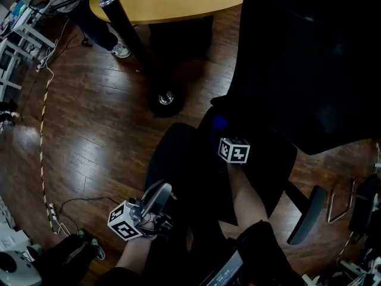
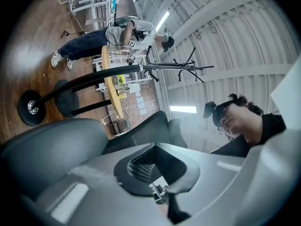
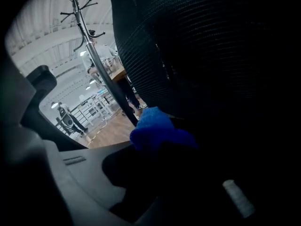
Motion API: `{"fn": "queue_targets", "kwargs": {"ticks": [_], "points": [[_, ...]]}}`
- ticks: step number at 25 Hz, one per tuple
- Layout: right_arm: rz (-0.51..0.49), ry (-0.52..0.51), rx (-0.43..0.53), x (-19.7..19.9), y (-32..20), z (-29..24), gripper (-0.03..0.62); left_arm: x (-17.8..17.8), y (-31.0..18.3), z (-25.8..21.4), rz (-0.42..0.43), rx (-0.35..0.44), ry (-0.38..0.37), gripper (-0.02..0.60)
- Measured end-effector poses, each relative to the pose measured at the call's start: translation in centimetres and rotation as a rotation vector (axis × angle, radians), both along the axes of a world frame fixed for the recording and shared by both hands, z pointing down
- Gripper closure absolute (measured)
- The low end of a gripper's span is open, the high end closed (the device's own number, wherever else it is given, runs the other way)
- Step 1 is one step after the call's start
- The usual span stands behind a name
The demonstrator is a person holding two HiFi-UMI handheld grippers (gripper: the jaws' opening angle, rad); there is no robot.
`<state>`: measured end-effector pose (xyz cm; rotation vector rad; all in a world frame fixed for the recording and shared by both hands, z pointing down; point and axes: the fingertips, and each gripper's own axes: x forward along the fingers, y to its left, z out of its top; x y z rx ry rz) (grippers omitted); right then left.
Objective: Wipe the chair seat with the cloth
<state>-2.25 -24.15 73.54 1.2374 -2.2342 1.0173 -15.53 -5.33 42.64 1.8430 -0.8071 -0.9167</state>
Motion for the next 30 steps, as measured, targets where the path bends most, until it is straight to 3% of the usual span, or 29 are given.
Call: {"fn": "queue_targets", "kwargs": {"ticks": [4,13,18,22,28,30], "points": [[0.119,0.071,0.002,3.9,-0.3,0.1,0.534,-0.1,-0.5,-0.2,0.015,-0.009,-0.015,0.581],[0.464,0.124,-0.058,24.3,3.2,-0.2,0.534,2.5,-1.4,0.1,0.095,-0.017,-0.078,0.581],[0.565,0.183,-0.075,32.3,7.9,-1.4,0.534,2.4,-2.0,0.6,0.103,-0.029,-0.096,0.581],[0.591,0.198,-0.055,34.5,9.1,-2.6,0.534,2.6,-2.4,0.4,0.11,-0.019,-0.101,0.581],[0.568,0.181,-0.05,35.1,9.2,-2.8,0.534,3.4,-2.1,0.4,0.123,-0.01,-0.108,0.581],[0.573,0.133,-0.028,34.2,8.9,-2.9,0.534,3.4,-2.0,0.8,0.124,-0.019,-0.105,0.581]]}}
